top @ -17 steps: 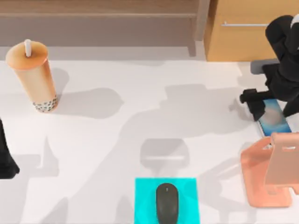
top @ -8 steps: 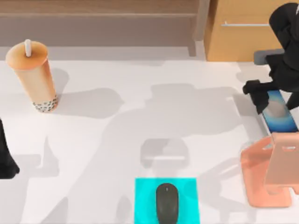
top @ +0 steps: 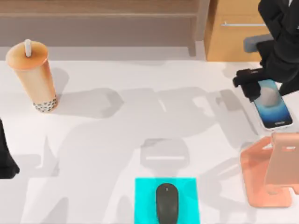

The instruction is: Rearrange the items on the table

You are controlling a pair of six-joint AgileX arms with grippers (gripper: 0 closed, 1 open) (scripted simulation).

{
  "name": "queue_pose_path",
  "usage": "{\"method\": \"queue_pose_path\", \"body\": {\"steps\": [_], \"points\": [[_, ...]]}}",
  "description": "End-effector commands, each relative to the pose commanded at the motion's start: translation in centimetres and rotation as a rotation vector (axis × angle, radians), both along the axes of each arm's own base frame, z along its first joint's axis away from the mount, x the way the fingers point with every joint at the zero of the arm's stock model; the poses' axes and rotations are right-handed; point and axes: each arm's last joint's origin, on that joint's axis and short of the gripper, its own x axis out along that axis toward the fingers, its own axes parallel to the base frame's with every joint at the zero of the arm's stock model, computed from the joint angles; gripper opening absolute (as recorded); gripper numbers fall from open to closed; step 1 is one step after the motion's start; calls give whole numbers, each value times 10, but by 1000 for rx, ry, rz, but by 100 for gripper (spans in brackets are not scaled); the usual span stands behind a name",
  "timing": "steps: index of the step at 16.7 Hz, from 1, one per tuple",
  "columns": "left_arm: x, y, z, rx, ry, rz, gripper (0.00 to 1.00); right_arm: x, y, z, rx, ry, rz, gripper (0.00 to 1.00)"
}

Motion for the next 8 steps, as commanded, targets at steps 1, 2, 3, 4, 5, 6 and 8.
{"method": "queue_pose_path", "body": {"steps": [1,2,3,4,5,6,8], "points": [[0,0,0,0,0,0,100,-9,14,15,-8,-52,29,0],[0,0,0,0,0,0,100,-23,30,31,-14,-109,62,0],[0,0,0,0,0,0,100,-40,47,48,-15,-169,96,0],[0,0,0,0,0,0,100,-60,62,66,-9,-237,128,0],[0,0,0,0,0,0,100,-82,73,84,3,-306,155,0],[0,0,0,0,0,0,100,-106,79,100,17,-370,173,0],[0,0,0,0,0,0,100,-147,81,120,37,-477,171,0]]}}
